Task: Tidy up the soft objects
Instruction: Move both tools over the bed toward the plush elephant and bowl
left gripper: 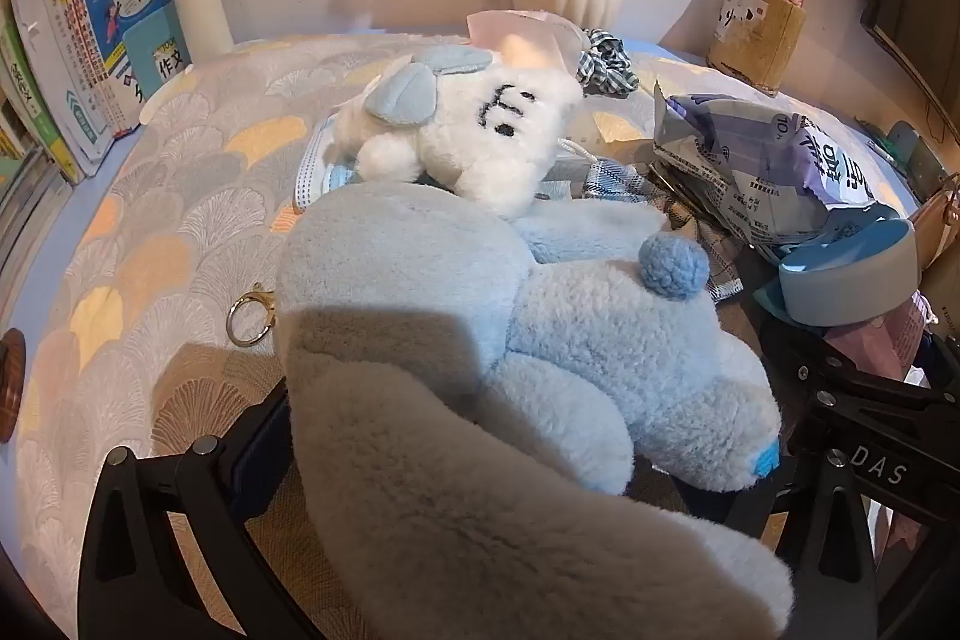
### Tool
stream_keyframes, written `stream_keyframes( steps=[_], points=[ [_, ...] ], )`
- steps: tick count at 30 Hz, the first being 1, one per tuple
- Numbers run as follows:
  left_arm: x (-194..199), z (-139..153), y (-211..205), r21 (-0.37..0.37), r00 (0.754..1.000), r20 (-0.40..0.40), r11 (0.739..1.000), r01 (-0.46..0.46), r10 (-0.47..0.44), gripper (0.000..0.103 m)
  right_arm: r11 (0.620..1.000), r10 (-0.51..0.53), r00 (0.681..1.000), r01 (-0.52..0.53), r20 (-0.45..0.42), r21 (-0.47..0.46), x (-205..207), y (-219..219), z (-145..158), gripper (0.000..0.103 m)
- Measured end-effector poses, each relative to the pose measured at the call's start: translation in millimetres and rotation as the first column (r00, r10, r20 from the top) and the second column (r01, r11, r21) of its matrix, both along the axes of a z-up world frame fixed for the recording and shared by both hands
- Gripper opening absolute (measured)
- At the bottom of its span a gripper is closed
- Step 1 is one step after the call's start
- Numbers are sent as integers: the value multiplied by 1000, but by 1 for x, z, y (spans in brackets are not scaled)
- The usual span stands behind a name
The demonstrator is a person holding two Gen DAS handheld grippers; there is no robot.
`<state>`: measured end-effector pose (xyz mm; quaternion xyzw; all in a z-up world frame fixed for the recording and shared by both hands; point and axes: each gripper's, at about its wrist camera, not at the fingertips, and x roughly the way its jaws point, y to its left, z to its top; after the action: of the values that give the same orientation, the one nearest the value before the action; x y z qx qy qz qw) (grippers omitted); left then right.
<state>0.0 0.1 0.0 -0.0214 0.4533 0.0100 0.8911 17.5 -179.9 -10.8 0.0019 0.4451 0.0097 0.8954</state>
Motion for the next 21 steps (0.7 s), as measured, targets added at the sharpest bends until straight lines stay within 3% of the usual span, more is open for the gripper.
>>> stream_keyframes(
  steps=[9,13,15,19,21],
  points=[
    [-10,1,-3,16,999,-41,1000,3,-2,103,1000,0,1000,0,-2,2,0,0,0,103],
    [-43,4,-6,18,995,-84,998,53,-51,102,999,54,993,-53,-102,9,-8,-1,2,103],
    [-59,6,-8,33,996,-69,998,57,-55,102,998,63,991,-62,-117,15,-22,-1,2,103],
    [-101,30,1,24,995,42,995,93,-94,102,996,93,989,-93,-114,5,-66,-4,4,103],
    [-118,51,10,23,989,119,996,89,-91,102,996,67,997,-64,-41,59,-96,-10,14,103]
  ],
)
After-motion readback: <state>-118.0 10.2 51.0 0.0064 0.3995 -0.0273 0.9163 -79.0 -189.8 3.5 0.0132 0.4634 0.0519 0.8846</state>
